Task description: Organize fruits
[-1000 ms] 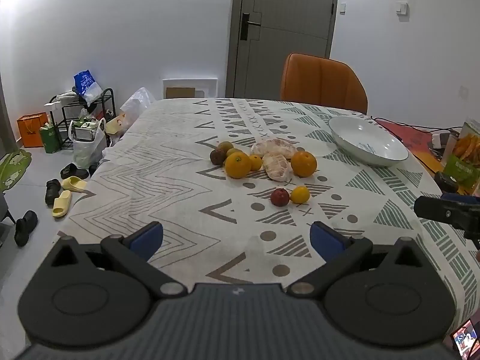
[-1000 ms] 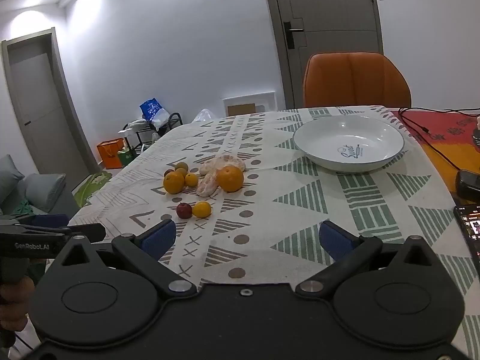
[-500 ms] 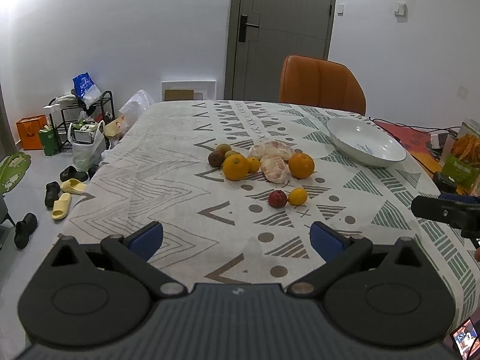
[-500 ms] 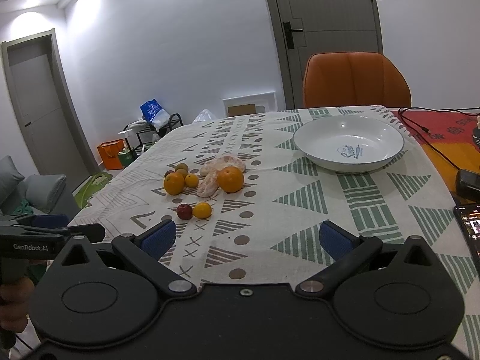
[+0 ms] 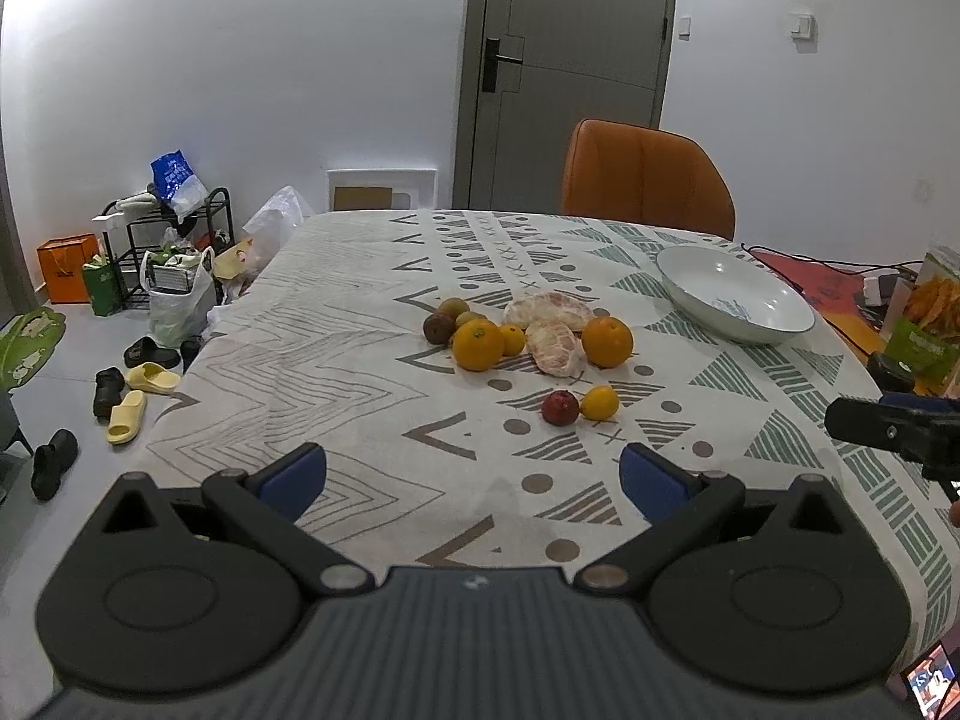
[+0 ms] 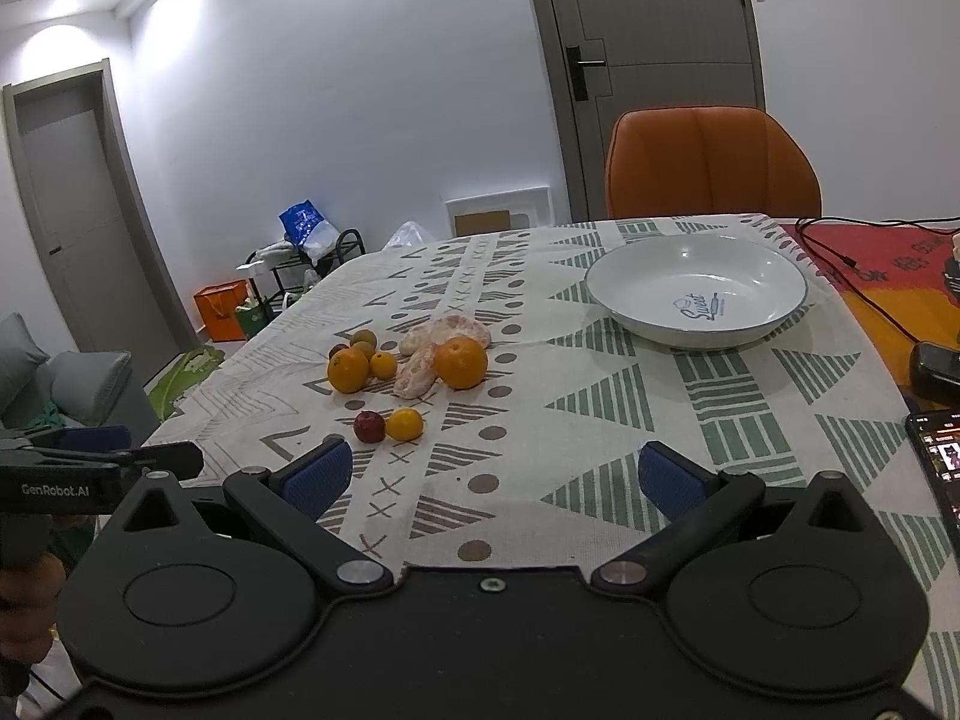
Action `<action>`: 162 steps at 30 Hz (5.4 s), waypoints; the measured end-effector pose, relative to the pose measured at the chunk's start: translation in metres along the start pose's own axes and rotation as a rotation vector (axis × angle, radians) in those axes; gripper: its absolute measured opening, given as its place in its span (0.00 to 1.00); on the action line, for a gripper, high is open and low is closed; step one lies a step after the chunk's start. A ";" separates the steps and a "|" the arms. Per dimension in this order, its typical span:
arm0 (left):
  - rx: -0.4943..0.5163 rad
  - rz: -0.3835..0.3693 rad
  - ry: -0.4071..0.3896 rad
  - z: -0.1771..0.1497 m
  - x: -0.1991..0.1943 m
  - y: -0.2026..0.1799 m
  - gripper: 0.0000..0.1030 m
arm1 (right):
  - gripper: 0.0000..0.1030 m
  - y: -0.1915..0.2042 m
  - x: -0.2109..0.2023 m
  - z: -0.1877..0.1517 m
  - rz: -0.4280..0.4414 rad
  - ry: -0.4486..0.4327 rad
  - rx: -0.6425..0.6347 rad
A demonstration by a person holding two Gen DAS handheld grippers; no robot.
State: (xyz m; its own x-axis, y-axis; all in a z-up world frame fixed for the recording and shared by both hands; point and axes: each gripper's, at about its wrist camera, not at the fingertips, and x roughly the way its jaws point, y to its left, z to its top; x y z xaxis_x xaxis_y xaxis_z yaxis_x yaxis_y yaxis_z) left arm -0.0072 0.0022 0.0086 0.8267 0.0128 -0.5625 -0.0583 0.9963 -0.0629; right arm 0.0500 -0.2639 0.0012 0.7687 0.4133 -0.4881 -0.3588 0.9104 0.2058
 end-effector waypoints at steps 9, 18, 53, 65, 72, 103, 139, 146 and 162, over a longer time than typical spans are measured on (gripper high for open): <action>0.000 0.000 -0.003 0.000 -0.001 0.000 1.00 | 1.00 -0.002 0.000 0.000 0.002 -0.002 0.002; 0.005 -0.001 -0.004 0.000 0.001 -0.001 1.00 | 1.00 -0.002 0.000 0.000 0.005 -0.002 0.002; -0.009 -0.017 0.064 0.012 0.070 -0.002 0.98 | 1.00 -0.013 0.074 0.007 0.046 0.118 -0.004; -0.027 -0.061 0.094 0.017 0.106 -0.006 0.77 | 0.98 -0.020 0.103 0.013 0.133 0.136 -0.002; -0.047 -0.105 0.112 0.022 0.123 -0.009 0.60 | 0.84 -0.026 0.120 0.014 0.167 0.161 0.027; -0.100 -0.084 0.079 0.025 0.125 0.025 0.21 | 0.21 0.025 0.161 0.019 0.294 0.224 -0.088; 0.126 -0.193 0.001 0.091 0.145 -0.099 0.21 | 0.21 -0.121 0.106 0.057 0.084 -0.023 0.130; 0.171 -0.203 -0.002 0.102 0.160 -0.130 0.21 | 0.21 -0.151 0.108 0.061 0.068 -0.047 0.168; 0.234 -0.233 0.020 0.110 0.197 -0.177 0.21 | 0.29 -0.180 0.121 0.060 0.011 -0.090 0.198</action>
State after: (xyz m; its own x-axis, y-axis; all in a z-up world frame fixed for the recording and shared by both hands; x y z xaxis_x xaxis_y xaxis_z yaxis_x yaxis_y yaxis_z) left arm 0.2280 -0.1624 -0.0005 0.7914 -0.2173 -0.5714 0.2631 0.9648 -0.0025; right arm 0.2392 -0.3771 -0.0444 0.8130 0.4146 -0.4089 -0.2630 0.8879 0.3774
